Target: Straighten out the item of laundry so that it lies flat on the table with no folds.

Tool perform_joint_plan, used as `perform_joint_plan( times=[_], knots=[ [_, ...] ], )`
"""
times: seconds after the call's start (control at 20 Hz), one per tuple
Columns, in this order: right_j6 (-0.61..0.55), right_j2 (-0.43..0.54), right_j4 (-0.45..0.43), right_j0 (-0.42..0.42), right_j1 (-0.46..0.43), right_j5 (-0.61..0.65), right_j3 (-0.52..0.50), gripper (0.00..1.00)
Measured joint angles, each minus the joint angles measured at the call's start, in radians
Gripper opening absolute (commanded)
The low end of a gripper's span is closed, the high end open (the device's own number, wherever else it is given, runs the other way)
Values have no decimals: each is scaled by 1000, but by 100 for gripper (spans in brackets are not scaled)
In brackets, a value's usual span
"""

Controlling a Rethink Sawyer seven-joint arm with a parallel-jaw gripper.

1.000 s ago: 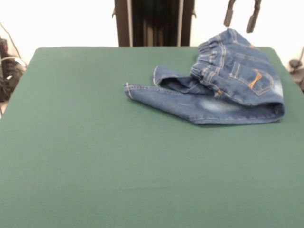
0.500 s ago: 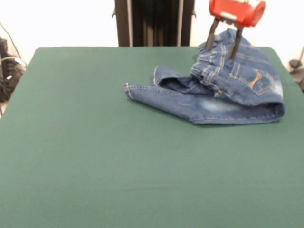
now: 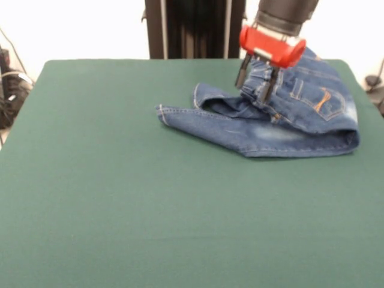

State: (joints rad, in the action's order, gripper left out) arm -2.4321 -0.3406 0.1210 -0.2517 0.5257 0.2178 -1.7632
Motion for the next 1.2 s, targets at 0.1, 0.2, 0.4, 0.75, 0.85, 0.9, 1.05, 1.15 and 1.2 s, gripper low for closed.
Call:
perform_joint_plan(
  times=[0.1, 0.2, 0.4, 0.75, 0.85, 0.9, 1.05, 1.15, 1.2],
  knots=[
    [0, 2, -12, 4, -24, -18, 9, 100],
    [0, 8, -32, 16, -60, -51, 22, 100],
    [0, 21, -46, 34, -97, -90, 37, 100],
    [0, 33, -65, 52, -187, -170, 80, 100],
    [0, 33, -65, 52, -214, -191, 94, 100],
    [0, 32, -65, 52, -220, -196, 98, 100],
    [0, 29, -65, 50, -222, -199, 102, 100],
    [0, 29, -66, 50, -223, -199, 104, 100],
    [0, 29, -66, 49, -223, -199, 104, 100]
  ],
)
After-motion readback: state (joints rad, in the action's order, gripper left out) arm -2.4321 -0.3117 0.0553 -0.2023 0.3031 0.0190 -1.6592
